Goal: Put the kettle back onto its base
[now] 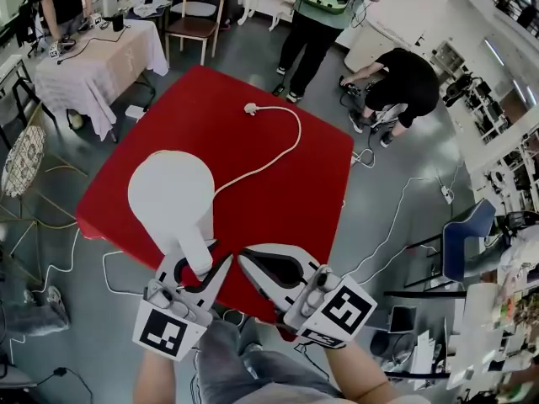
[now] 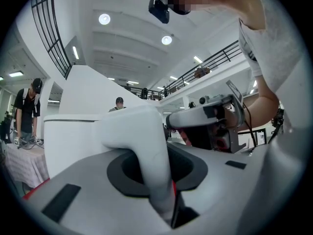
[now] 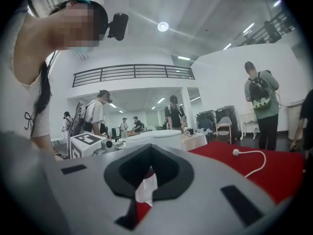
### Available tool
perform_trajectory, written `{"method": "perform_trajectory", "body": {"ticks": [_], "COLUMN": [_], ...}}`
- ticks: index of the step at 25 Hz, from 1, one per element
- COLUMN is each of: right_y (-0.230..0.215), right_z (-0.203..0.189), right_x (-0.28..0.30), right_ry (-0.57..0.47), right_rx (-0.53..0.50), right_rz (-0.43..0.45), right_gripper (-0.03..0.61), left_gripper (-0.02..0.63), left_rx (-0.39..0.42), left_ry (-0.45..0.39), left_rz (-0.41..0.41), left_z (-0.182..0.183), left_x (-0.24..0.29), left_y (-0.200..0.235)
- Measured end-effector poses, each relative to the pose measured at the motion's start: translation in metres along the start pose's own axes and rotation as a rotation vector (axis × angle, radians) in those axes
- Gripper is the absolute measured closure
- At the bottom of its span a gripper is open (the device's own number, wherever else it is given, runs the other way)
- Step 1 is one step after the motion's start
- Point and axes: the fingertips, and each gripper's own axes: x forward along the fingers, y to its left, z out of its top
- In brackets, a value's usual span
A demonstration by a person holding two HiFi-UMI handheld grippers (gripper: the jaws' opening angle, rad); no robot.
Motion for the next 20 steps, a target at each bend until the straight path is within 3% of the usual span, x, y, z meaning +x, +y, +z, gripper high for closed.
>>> {"method": "perform_trajectory", "body": {"ticks": [6, 11, 20], "right_y": [-0.004, -0.002, 0.008], "right_z": [-0.002, -0.003, 0.000], "right_x": [-0.002, 0.003, 0.004], "right_ry": [0.001, -0.002, -0.010], "right_rx": [0.005, 0.013, 0.011], "right_rz": [0.002, 0.017, 0.034], "right_gripper": [0.571, 0.571, 0.571], "left_gripper": [0.528, 0.529, 0.522], "left_rx": [0.012, 0.035, -0.001], "left_ry": [0.023, -0.008, -0.018], "left_rz": [-0.010, -0.031, -0.087], "left_z": [-0.011, -0.016, -0.017], "left_x": [0.004, 0.002, -0.008], "left_y": [-0.012, -0.020, -0.018]}}
